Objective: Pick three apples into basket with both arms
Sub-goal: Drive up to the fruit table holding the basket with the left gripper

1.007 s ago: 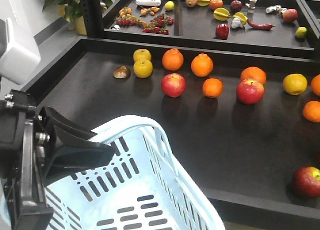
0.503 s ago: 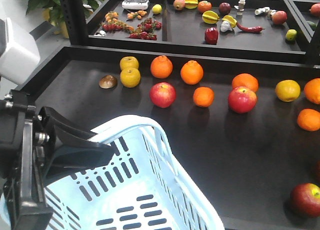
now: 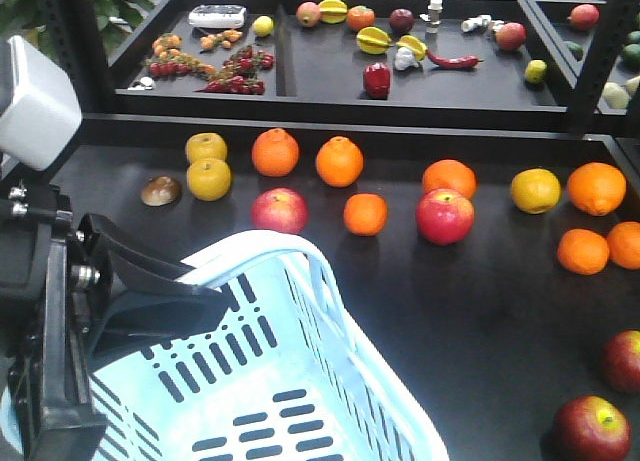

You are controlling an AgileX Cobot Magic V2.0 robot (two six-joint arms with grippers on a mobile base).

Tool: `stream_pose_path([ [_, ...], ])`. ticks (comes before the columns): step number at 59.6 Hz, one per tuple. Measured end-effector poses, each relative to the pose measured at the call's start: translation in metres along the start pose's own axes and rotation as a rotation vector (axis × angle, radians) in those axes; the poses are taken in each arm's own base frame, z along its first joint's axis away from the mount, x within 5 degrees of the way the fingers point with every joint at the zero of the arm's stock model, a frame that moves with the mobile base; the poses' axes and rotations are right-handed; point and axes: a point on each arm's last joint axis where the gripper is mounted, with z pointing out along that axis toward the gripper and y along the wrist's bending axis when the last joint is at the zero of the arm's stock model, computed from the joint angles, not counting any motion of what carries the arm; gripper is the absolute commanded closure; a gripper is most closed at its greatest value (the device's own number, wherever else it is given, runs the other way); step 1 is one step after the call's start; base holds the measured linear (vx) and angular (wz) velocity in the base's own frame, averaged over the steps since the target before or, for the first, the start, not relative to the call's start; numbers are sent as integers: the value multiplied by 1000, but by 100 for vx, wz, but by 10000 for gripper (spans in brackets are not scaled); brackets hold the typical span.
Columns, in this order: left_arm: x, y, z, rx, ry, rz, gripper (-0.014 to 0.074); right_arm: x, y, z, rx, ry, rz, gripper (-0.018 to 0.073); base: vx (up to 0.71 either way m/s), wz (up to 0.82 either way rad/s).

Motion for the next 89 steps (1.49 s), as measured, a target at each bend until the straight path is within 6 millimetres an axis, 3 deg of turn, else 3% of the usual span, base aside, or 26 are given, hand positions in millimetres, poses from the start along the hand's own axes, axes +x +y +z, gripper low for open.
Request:
stream_pose_path([
  [89,0,0,0,0,0,0,603,0,0,0,0,0,0,564,3,-7],
])
